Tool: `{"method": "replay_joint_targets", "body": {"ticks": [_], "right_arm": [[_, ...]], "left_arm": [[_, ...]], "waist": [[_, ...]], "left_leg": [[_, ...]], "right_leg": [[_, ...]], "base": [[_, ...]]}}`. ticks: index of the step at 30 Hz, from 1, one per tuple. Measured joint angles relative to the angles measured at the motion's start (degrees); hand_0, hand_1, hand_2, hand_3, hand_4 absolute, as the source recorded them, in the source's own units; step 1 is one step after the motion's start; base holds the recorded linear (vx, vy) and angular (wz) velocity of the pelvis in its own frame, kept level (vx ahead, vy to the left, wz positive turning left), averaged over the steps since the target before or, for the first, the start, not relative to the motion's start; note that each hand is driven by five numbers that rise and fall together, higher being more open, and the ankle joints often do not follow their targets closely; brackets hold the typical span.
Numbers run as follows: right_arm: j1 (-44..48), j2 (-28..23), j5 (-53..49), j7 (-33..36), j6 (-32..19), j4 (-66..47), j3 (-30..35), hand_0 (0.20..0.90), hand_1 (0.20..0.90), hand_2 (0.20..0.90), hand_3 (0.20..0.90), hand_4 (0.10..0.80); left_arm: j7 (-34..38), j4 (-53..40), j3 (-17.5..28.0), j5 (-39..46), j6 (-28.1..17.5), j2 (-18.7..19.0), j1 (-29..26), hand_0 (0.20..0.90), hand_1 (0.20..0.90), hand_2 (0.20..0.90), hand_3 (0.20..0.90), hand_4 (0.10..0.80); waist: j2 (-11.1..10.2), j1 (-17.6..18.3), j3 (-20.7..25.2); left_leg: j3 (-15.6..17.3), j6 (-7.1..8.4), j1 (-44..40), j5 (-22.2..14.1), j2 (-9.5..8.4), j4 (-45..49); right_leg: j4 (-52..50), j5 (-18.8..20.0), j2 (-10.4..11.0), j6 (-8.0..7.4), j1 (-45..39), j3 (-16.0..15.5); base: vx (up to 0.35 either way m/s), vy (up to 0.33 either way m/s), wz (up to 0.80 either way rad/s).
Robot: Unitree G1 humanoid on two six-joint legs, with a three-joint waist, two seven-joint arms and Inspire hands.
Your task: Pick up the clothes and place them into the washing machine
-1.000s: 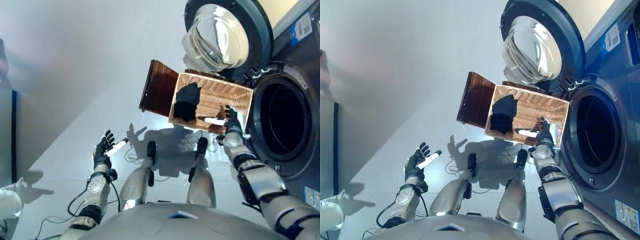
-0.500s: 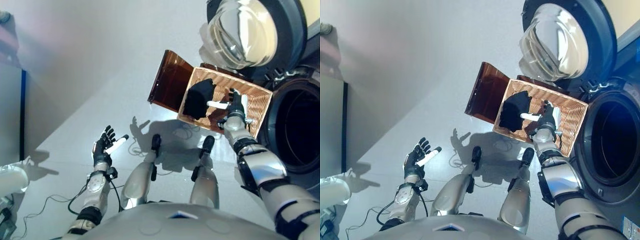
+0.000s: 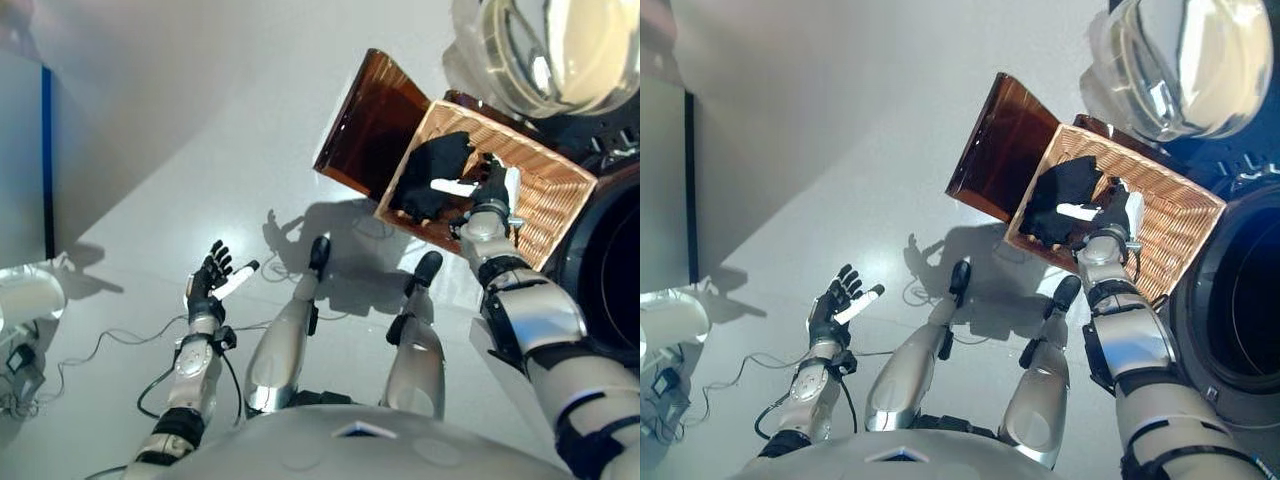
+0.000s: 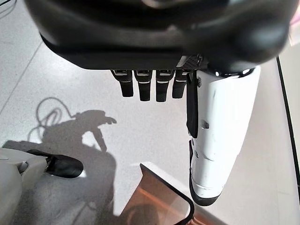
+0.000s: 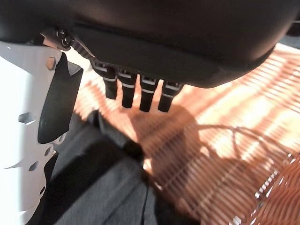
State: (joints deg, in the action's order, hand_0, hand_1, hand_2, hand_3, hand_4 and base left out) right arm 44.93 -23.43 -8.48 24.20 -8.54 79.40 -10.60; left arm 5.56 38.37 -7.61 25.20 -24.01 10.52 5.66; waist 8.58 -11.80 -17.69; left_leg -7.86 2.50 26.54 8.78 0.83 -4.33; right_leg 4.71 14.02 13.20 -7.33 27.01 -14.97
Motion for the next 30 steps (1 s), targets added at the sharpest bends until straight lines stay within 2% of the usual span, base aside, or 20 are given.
{"method": "replay_joint_targets", "body": {"ticks": [10, 12, 13, 18, 30], "right_arm": [[0.9, 1.33, -1.07, 1.98, 0.04, 0.15, 0.08, 0.9, 0.9, 0.9, 0.9, 0.8], [1.0, 1.32, -1.08, 2.21, 0.03, 0.16, 0.07, 0.255, 0.255, 0.255, 0.255, 0.339], [1.06, 1.29, -1.08, 2.27, 0.03, 0.16, 0.1, 0.2, 0.2, 0.2, 0.2, 0.3], [1.34, 0.92, -0.92, 3.37, 0.27, 0.37, -0.04, 0.2, 0.2, 0.2, 0.2, 0.3], [1.96, 2.04, 0.38, 3.19, 1.23, 0.51, -0.08, 0.2, 0.2, 0.2, 0.2, 0.3]], "left_arm": [[1.24, -0.09, 0.05, -1.12, -0.04, 1.3, -0.96, 0.9, 0.9, 0.9, 0.9, 0.8], [1.57, -0.09, 0.05, -1.13, -0.04, 1.49, -0.96, 0.9, 0.9, 0.9, 0.9, 0.8], [1.62, -0.09, 0.05, -1.13, -0.04, 1.51, -0.97, 0.9, 0.9, 0.9, 0.9, 0.8], [1.8, -0.36, 0.05, -1.43, -0.06, 1.55, -1.08, 0.9, 0.9, 0.9, 0.9, 0.8], [1.94, -0.56, 0.19, -2.01, -0.06, 1.72, -1.16, 0.9, 0.9, 0.9, 0.9, 0.8]], "waist": [[-0.27, -1.61, -0.26], [-0.37, -1.58, -0.57], [-0.39, -1.59, -0.65], [-0.52, -1.79, -1.26], [-0.51, -1.86, -1.26]], "left_leg": [[-0.52, -0.12, 1.11, 0.19, -0.58, 0.16], [-0.61, -0.1, 1.22, 0.22, -0.66, 0.17], [-0.66, -0.09, 1.26, 0.23, -0.68, 0.16], [-1.85, 0.02, 2.08, 0.52, -0.73, 0.2], [-1.84, 0.03, 2.03, 0.53, -0.83, 0.27]], "right_leg": [[0.0, -0.34, 0.5, -0.4, 0.38, -0.56], [0.0, -0.4, 0.62, -0.47, 0.4, -0.64], [0.0, -0.4, 0.63, -0.47, 0.41, -0.66], [0.0, -0.39, 0.68, -0.46, 0.49, -1.82], [0.0, -0.38, 0.78, -0.49, 0.4, -1.84]], "base": [[-0.007, 0.012, 0.06], [-0.015, 0.013, 0.04], [-0.009, 0.02, 0.05], [0.003, 0.023, 0.11], [0.001, 0.001, 0.0]]}}
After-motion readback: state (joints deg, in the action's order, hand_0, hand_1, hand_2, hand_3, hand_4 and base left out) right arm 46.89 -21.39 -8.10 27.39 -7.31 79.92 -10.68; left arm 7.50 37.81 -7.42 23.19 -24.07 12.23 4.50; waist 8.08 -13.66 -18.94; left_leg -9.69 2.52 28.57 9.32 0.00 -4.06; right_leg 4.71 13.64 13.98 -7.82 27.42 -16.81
